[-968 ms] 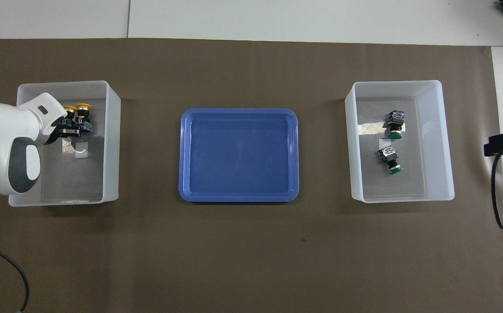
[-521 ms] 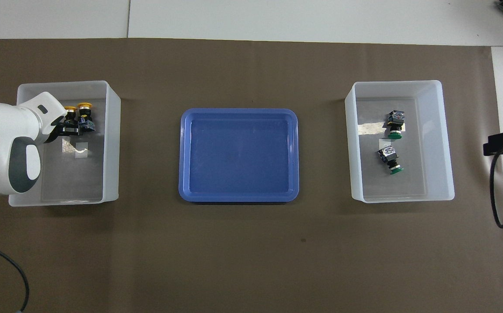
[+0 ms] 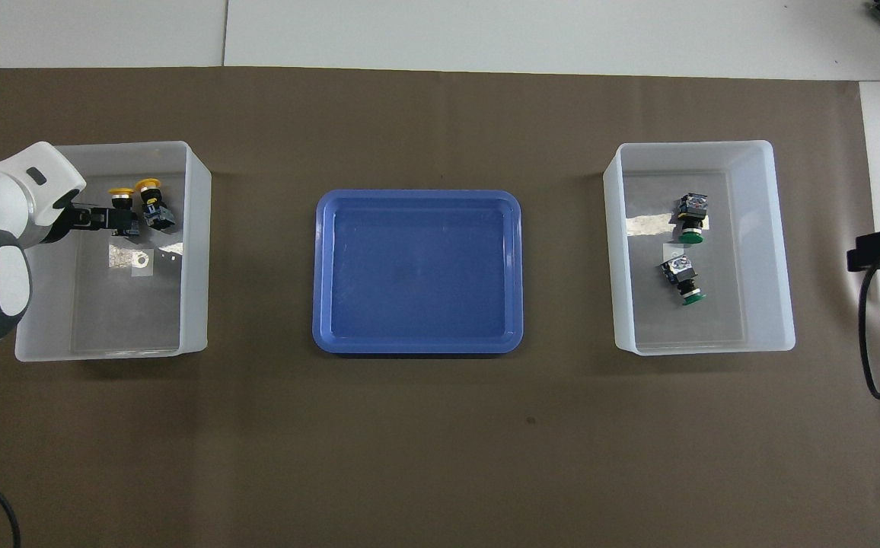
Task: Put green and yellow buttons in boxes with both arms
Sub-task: 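Release the yellow button and withdraw the left gripper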
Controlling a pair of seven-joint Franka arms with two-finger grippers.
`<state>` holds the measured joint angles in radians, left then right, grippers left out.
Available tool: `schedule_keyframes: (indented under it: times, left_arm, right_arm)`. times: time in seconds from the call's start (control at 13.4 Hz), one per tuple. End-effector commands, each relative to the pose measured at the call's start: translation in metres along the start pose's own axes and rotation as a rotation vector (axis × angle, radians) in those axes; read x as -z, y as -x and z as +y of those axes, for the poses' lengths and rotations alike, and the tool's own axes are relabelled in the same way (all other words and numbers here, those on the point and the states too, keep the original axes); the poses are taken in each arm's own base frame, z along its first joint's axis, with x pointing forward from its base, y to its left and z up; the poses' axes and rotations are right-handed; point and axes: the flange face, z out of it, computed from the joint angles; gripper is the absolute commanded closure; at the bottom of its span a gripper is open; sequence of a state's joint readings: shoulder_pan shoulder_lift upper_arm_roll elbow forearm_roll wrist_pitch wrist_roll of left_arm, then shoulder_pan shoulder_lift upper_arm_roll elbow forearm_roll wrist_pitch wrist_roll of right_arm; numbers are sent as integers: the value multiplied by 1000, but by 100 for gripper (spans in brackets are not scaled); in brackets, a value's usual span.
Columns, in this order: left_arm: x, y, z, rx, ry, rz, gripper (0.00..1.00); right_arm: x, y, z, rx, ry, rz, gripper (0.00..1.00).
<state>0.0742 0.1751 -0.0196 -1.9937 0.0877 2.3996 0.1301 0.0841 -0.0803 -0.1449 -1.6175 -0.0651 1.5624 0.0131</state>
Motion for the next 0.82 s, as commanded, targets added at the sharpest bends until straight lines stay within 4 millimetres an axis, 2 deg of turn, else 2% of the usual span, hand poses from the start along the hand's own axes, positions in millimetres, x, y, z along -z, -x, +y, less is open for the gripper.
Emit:
schedule_keyframes:
  times: [0.0,0.15,0.3,0.45,0.52,0.74]
  left_arm:
    - [44,11,20,-28,-7,-47,0]
    - [80,18,24,-32,-10,-50,0]
    - [118,28,44,-46,-6,-68,0]
    - [146,31,58,-13,2,-72,0]
    - [163,18,59,-16,5,-71,0]
    - [199,-18,57,19,75,-75,0]
  right_arm:
    - [4,-1,1,-27,8,1,0]
    - [3,-1,-14,-5,4,-2,0]
    - [4,0,-8,-30,3,-2,0]
    - [4,0,-12,-22,0,-1,0]
    - [3,-1,-8,-28,-1,-1,0]
    - [3,-1,-4,-34,-4,1,0]
